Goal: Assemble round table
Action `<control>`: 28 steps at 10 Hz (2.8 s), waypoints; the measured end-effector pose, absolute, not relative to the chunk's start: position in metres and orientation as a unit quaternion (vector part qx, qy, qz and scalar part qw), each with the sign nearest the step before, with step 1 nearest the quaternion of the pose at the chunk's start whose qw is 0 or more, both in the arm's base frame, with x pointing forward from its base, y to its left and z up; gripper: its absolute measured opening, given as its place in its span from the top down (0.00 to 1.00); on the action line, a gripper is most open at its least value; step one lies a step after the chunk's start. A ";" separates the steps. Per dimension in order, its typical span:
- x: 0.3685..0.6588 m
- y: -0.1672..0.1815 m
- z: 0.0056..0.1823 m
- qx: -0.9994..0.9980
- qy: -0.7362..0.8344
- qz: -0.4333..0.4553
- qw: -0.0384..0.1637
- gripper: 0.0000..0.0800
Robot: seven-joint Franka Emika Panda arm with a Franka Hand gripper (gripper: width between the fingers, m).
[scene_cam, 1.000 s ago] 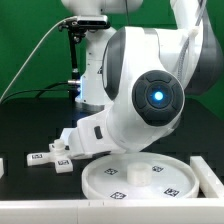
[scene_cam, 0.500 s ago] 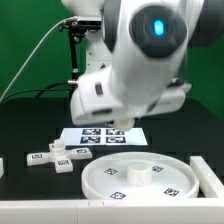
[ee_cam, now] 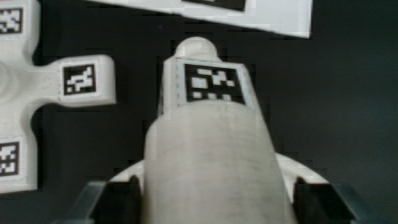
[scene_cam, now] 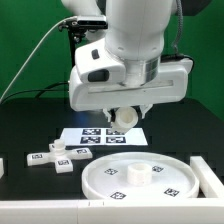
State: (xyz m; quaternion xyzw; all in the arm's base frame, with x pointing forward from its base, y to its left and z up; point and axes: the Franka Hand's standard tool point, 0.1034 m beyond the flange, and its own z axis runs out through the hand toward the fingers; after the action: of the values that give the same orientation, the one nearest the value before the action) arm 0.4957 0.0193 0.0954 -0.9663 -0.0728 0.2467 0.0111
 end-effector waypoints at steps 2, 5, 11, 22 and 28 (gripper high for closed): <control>0.529 0.026 0.117 -0.982 -0.047 0.171 0.059 0.49; 0.548 0.013 0.138 -0.995 -0.008 0.065 0.071 0.49; 0.583 0.013 0.137 -0.987 0.010 -0.157 0.031 0.49; 0.569 0.027 0.123 -0.973 0.009 -0.229 0.012 0.49; 0.569 0.021 0.122 -0.973 0.019 -0.229 0.020 0.49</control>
Offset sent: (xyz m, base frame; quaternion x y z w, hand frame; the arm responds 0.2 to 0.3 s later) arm 0.0004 -0.0079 0.0453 0.0071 0.1298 0.0004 0.9915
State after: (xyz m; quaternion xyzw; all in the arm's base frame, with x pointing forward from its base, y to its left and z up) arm 0.5690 0.0211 0.1220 -0.9731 0.0186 -0.2289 0.0198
